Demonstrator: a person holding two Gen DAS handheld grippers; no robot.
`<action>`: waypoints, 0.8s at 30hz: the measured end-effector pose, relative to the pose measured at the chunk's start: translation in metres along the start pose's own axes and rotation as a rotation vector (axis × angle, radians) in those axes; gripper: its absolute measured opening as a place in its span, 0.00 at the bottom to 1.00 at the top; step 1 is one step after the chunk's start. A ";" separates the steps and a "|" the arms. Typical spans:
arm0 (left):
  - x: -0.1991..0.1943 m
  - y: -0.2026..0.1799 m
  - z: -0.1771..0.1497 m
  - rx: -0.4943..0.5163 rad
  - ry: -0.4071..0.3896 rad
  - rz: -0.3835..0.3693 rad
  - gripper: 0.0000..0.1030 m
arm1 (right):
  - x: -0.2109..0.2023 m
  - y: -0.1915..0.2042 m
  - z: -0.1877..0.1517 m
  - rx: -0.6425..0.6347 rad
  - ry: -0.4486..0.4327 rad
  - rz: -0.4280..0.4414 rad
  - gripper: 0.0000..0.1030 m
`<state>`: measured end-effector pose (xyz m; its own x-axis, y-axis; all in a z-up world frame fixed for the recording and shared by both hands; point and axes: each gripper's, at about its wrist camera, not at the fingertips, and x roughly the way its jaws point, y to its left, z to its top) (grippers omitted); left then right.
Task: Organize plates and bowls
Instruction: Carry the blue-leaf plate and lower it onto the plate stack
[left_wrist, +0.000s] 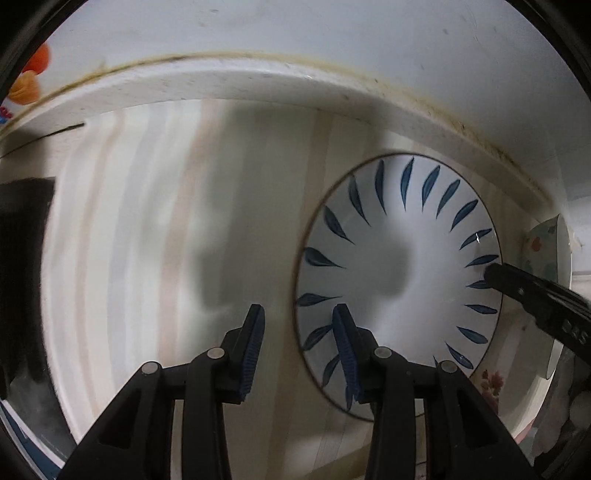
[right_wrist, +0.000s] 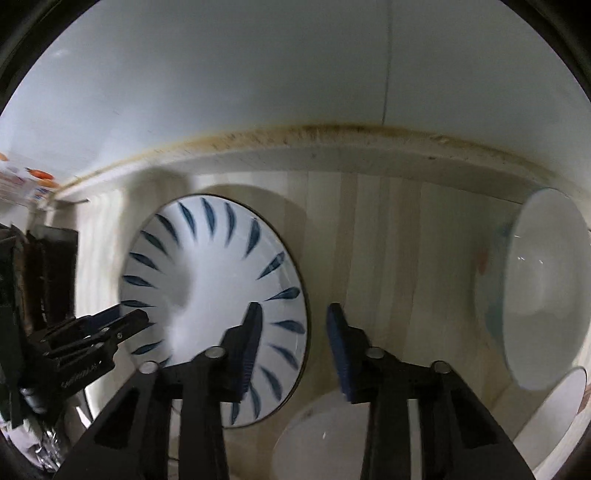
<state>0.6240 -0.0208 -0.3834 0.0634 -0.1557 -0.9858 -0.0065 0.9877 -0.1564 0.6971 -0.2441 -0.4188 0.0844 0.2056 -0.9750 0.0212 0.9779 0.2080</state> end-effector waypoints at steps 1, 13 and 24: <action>0.000 -0.002 -0.001 0.011 -0.014 -0.001 0.35 | 0.006 -0.001 0.002 0.000 0.014 -0.006 0.17; -0.035 -0.013 -0.011 0.034 -0.111 0.008 0.26 | 0.002 -0.003 -0.001 0.002 0.029 0.072 0.12; -0.116 -0.002 -0.057 0.032 -0.203 -0.009 0.26 | -0.067 0.020 -0.042 -0.065 -0.021 0.123 0.12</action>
<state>0.5596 -0.0059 -0.2719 0.2632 -0.1609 -0.9512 0.0265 0.9868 -0.1595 0.6502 -0.2367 -0.3522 0.1031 0.3238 -0.9405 -0.0549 0.9459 0.3197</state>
